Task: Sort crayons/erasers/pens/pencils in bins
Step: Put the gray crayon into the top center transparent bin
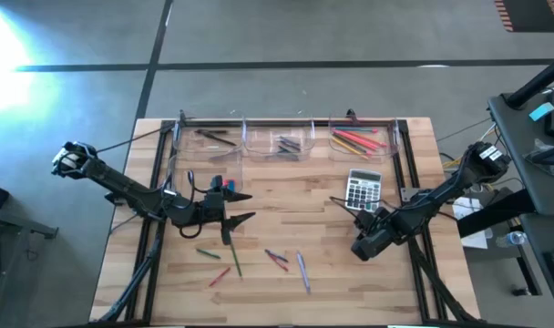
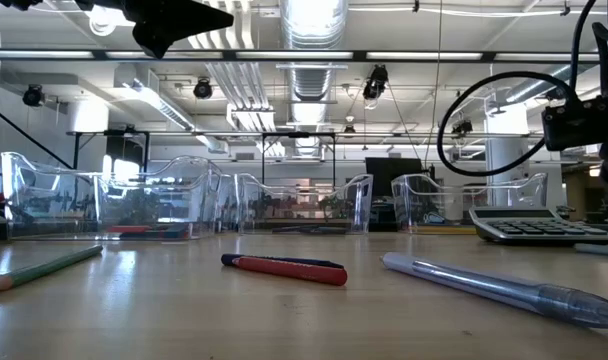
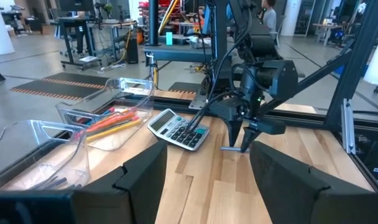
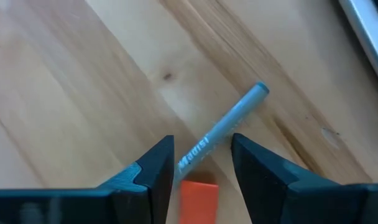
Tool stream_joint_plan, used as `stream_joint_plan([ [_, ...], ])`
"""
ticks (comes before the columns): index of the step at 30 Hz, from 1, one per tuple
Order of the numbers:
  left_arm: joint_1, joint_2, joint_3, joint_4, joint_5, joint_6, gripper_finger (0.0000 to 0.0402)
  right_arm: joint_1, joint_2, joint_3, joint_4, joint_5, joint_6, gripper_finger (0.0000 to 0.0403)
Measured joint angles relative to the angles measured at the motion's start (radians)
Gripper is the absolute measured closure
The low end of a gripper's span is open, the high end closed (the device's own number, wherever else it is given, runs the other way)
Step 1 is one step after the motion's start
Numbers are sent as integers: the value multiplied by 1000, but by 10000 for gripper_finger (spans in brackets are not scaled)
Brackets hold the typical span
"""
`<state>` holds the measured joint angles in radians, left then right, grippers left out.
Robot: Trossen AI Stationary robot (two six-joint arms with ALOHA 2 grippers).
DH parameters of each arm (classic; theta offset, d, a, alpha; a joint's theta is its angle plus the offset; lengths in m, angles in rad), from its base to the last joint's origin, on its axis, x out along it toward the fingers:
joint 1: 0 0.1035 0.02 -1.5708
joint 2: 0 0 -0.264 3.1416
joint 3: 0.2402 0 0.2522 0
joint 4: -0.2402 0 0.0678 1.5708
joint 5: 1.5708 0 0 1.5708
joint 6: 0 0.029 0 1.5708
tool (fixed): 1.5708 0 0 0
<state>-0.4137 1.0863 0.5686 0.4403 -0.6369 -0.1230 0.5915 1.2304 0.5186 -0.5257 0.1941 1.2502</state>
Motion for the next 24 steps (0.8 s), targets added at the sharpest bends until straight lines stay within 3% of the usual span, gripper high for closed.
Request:
stream_joint_plan([
  [11, 0, 0, 0, -1, -1, 0, 185, 0, 61, -2, 28, -10, 32, 280],
  [18, 0, 0, -1, 1, -2, 0, 185, -1, 177, 50, 36, -43, -27, 331],
  [24, 0, 0, -1, 1, -3, 0, 185, 0, 178, 120, 9, -25, -65, 371],
])
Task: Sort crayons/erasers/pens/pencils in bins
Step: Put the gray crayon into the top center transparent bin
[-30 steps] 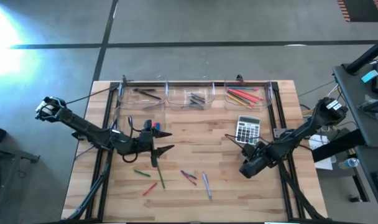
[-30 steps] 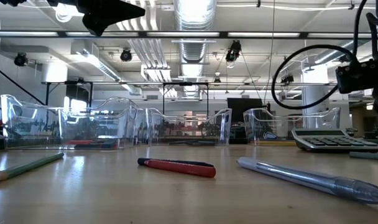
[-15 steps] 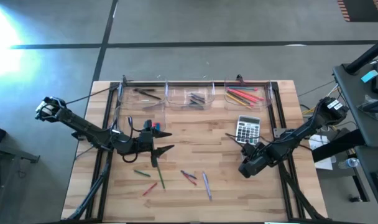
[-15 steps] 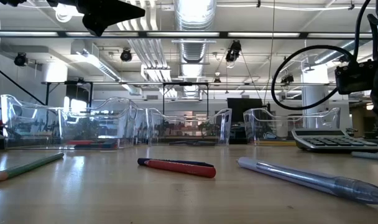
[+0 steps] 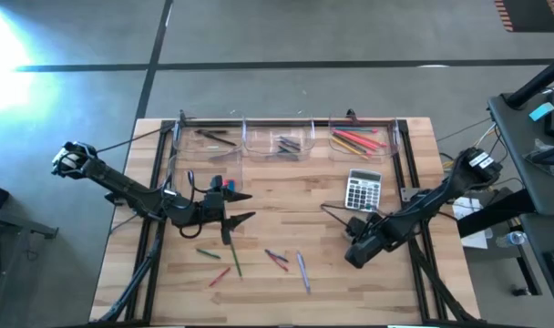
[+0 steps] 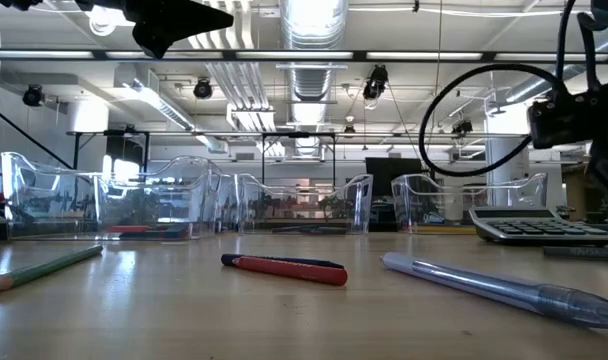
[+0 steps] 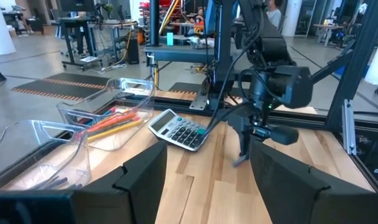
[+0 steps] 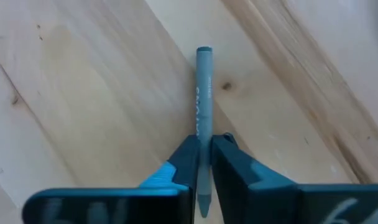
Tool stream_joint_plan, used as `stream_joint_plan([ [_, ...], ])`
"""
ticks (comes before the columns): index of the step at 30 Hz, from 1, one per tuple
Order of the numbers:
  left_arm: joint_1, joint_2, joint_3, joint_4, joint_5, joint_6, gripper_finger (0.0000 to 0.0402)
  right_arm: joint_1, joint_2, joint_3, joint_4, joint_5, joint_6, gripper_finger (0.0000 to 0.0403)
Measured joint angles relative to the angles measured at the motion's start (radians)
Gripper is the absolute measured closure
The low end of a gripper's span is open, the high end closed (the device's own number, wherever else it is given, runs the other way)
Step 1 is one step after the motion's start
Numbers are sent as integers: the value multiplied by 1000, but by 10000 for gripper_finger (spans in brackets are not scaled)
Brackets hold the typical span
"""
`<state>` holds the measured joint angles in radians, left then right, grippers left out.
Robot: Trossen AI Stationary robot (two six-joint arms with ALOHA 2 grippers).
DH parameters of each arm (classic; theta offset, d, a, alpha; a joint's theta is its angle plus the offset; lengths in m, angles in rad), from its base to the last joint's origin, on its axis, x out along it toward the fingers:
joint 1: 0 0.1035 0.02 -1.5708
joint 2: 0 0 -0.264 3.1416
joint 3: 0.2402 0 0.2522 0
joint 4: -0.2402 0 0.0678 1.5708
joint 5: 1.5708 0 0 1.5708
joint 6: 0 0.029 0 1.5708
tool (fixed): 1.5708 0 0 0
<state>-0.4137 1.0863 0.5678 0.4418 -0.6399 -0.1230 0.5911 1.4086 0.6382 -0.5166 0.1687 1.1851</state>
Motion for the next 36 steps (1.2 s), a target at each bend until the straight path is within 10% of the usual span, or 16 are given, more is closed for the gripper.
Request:
stream_joint_plan([
  [17, 0, 0, 3, 11, 0, 0, 185, -279, -64, 278, 20, 297, -520, 379],
  [26, 0, 0, 2, 24, 0, 9, 185, -775, 30, 521, 138, -46, -1021, 380],
  [36, 0, 0, 0, 21, 0, 26, 185, -1059, 360, 767, 99, -206, -1164, 379],
])
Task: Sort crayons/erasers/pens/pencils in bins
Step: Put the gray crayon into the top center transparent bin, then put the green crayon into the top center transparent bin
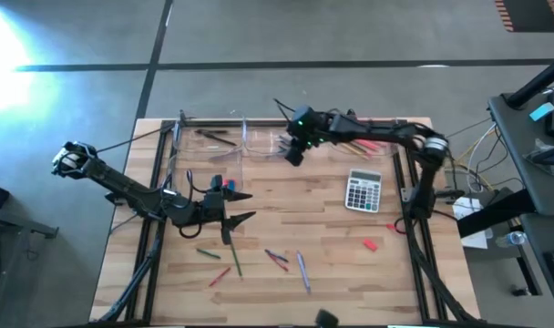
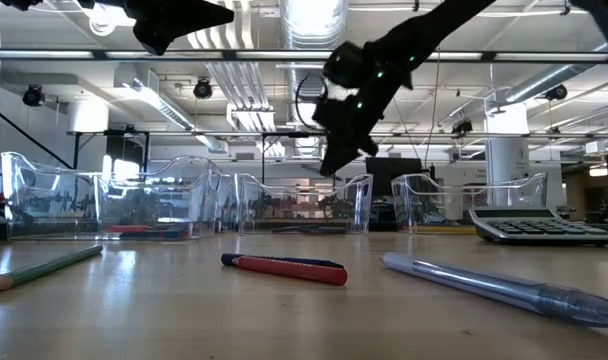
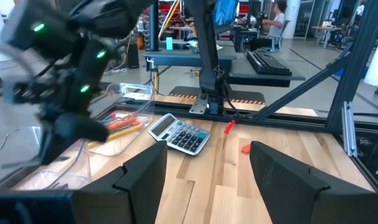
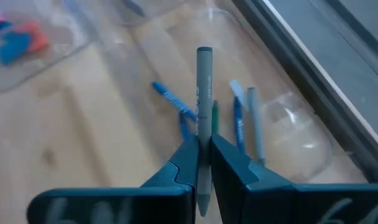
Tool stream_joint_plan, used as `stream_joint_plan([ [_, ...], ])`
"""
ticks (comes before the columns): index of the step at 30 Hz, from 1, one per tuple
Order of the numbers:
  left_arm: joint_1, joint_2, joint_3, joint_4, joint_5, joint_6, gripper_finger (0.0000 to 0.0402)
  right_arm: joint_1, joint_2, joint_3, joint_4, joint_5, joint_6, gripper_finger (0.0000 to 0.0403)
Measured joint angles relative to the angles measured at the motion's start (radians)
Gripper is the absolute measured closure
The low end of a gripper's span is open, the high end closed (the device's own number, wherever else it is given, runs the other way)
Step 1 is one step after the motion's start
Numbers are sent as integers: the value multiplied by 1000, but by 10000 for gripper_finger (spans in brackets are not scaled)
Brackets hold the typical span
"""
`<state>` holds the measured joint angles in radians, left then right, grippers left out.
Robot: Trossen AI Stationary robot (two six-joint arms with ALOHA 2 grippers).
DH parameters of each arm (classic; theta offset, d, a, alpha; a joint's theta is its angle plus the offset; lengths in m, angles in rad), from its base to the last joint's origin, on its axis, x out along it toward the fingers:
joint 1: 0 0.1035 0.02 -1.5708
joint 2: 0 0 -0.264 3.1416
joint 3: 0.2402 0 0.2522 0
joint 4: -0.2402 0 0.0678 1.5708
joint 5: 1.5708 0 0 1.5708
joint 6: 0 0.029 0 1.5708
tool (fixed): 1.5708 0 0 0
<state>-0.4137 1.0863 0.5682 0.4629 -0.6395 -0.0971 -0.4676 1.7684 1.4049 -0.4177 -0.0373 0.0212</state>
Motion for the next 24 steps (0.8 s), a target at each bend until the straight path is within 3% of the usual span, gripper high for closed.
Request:
stream_joint_plan([
  [6, 0, 0, 0, 0, 0, 0, 185, -31, 137, 136, -55, 1, -15, 350],
  [14, 0, 0, 0, 0, 0, 4, 185, -30, 196, 276, -233, 11, -13, 239],
  [18, 0, 0, -1, 0, 0, 6, 185, -21, 175, 346, -408, 15, 5, 202],
  [24, 0, 0, -1, -1, 0, 6, 185, 84, 42, 336, -566, 14, 39, 201],
])
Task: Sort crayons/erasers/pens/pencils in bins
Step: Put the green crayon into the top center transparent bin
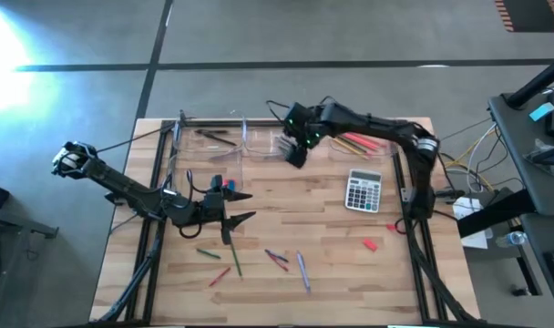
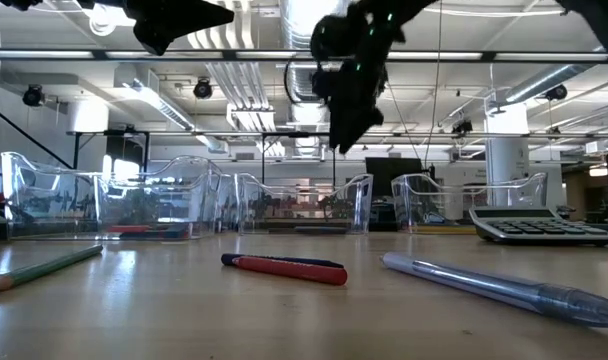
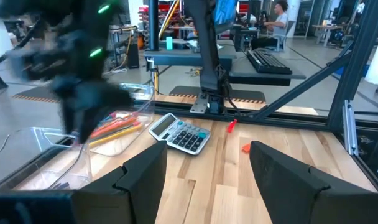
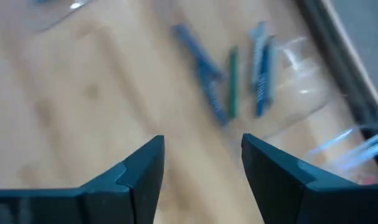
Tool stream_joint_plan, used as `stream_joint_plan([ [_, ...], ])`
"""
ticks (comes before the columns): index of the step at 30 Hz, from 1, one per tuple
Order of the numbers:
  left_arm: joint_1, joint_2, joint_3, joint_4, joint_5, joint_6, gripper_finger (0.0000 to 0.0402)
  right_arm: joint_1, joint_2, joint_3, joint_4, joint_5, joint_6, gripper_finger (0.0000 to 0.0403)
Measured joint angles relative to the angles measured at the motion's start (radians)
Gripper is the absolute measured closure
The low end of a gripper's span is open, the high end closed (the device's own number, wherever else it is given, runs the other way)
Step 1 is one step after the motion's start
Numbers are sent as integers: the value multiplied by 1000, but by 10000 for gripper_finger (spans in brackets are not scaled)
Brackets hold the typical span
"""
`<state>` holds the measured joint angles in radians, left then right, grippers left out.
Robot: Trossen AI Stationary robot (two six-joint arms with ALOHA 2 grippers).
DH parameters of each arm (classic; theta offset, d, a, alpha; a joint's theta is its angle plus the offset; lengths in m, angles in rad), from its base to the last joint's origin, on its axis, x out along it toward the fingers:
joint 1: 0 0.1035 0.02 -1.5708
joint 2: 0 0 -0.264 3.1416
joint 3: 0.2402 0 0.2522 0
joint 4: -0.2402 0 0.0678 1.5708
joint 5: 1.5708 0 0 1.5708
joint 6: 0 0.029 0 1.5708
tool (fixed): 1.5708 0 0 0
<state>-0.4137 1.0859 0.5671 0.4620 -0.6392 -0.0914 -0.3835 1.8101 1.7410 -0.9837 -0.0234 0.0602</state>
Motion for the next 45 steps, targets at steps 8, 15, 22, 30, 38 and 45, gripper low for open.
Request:
stream_joint_plan([
  [8, 0, 0, 0, 0, 0, -2, 185, 314, -201, -184, 58, 0, 127, 215],
  [15, -1, 0, 0, 0, 14, -7, 185, 635, -309, -429, 276, 143, 330, 216],
  [22, -7, 28, 90, -363, 66, -148, 185, 890, -366, -592, 498, 470, 463, 222],
  [30, -8, 131, 281, -914, 357, -360, 185, 1020, -423, -760, 717, 710, 471, 223],
  [38, -53, 260, 304, -1356, 516, -529, 185, 1021, -453, -849, 806, 716, 501, 223],
  [45, -139, 362, 261, -1396, 565, -532, 185, 1021, -454, -858, 820, 734, 505, 223],
])
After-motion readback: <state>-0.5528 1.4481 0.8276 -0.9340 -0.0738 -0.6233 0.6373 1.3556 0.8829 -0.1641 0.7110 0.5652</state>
